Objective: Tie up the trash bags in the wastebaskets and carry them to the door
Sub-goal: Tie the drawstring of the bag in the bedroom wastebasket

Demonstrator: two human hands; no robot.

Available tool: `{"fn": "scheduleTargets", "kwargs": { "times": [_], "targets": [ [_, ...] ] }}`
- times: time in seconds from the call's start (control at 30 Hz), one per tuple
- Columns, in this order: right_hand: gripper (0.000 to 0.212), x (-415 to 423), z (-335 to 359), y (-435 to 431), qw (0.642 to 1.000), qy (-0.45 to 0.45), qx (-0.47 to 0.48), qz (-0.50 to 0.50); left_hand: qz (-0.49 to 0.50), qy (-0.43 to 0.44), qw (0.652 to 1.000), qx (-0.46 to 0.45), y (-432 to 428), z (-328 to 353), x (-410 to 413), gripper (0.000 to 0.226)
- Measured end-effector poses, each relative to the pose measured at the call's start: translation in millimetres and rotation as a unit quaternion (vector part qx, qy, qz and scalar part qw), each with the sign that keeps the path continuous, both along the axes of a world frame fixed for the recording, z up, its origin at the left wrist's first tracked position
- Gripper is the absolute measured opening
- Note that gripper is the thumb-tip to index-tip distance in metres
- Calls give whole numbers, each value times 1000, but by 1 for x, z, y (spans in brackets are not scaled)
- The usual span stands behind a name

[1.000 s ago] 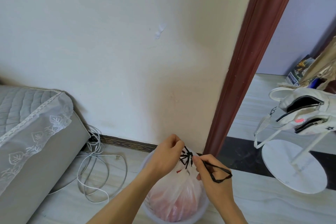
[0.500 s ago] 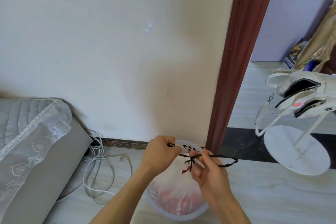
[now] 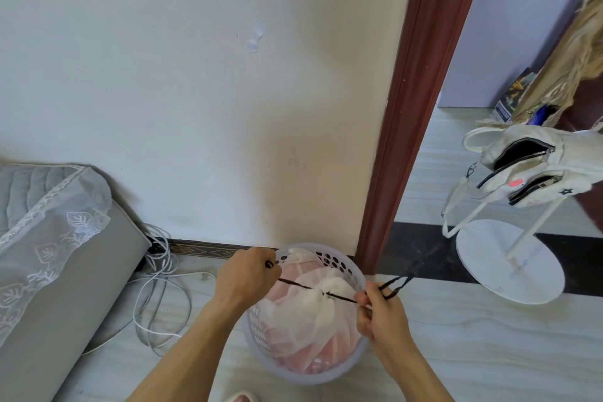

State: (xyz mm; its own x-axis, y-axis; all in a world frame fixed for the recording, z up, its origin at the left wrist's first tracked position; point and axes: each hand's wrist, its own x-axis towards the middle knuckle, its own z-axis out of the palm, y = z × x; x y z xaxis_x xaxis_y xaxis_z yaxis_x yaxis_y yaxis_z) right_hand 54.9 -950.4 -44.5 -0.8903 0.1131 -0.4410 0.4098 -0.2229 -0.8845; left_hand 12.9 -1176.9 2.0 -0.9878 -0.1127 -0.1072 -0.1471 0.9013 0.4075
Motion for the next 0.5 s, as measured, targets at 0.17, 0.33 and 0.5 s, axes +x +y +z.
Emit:
{"fn": "scheduleTargets", "kwargs": {
  "times": [0.17, 0.33, 0.5],
  "targets": [
    [29, 5, 7, -7, 994, 0, -90, -65, 64, 44, 988, 137, 1, 9, -4, 48],
    [15, 27, -7, -31, 985, -23, -140, -98, 72, 88, 955, 272, 9, 9, -5, 30],
    [14, 35, -20, -56, 994, -6, -54, -98, 63, 167, 974, 139, 9, 13, -7, 42]
  ]
}}
